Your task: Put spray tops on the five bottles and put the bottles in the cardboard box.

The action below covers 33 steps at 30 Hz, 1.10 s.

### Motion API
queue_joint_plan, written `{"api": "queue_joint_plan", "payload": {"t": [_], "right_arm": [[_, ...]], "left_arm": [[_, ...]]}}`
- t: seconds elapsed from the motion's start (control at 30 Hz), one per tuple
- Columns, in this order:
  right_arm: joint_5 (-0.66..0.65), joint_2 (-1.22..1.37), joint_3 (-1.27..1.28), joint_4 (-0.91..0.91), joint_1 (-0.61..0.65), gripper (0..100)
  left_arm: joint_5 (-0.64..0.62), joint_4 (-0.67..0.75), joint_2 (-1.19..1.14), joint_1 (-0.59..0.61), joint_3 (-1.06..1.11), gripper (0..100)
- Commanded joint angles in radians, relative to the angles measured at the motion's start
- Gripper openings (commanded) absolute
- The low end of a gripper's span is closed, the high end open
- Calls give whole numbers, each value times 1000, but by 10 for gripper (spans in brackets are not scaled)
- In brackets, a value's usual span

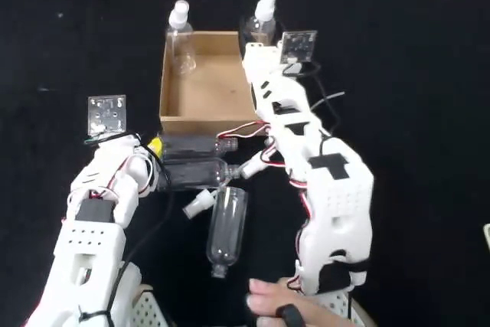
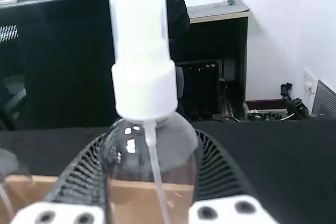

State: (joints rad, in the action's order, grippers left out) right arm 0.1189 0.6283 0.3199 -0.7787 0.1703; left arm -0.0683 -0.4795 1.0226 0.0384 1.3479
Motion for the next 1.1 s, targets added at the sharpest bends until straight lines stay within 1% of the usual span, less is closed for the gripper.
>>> {"api": "queue_joint_plan", "payload": {"t": [0.0, 0.3, 0.4, 0.53, 0.87, 0.93, 1.07], "right_arm": [[-25, 21, -96, -14, -5, 11], [-32, 151, -219, -14, -2, 11], [-34, 173, -222, -15, 15, 11], [-68, 177, -219, -15, 18, 11], [-74, 179, -216, -14, 18, 14], [-75, 179, -216, -14, 18, 41], [-75, 179, -222, -14, 18, 171]], "left_arm": [[-2, 17, 17, -8, -16, 155], [-2, 17, 17, -8, -19, 155], [-2, 17, 17, -8, -19, 155], [-2, 17, 18, -8, -19, 155], [-2, 17, 18, -7, -19, 155], [-2, 17, 18, -7, -19, 155], [-2, 17, 18, -7, -19, 155]]}}
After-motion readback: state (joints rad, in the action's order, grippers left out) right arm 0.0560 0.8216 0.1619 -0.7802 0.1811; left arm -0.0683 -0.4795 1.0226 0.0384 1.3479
